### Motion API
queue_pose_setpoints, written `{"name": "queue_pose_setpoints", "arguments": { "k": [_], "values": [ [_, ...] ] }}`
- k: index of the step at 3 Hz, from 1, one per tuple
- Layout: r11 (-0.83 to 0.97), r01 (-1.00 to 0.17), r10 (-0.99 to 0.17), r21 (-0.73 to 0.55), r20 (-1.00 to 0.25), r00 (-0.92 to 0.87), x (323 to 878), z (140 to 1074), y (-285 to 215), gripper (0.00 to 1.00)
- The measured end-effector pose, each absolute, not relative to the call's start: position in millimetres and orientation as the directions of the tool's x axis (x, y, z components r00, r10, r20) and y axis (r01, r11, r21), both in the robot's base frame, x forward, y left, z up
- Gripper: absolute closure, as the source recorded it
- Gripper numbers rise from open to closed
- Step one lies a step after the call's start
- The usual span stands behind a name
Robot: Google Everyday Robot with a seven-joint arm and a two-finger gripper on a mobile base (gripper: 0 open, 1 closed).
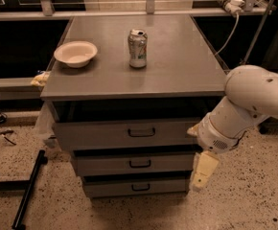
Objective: Open top drawer
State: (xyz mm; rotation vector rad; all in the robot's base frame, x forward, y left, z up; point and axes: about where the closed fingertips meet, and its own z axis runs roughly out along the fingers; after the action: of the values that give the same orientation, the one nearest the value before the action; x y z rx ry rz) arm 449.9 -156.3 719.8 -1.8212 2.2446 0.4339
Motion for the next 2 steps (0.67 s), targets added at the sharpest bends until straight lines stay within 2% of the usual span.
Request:
{"name": "queue_pose_setpoints", "arguments": {
  "k": [1,2],
  "values": [
    [0.173,-0.976,-0.915,-0.133,-0.388,-0.110,464,751,-147,0.00],
    [0.196,-0.957,-0.907,-0.212,-0.410,-0.095,484,759,-144,0.00]
  ]
}}
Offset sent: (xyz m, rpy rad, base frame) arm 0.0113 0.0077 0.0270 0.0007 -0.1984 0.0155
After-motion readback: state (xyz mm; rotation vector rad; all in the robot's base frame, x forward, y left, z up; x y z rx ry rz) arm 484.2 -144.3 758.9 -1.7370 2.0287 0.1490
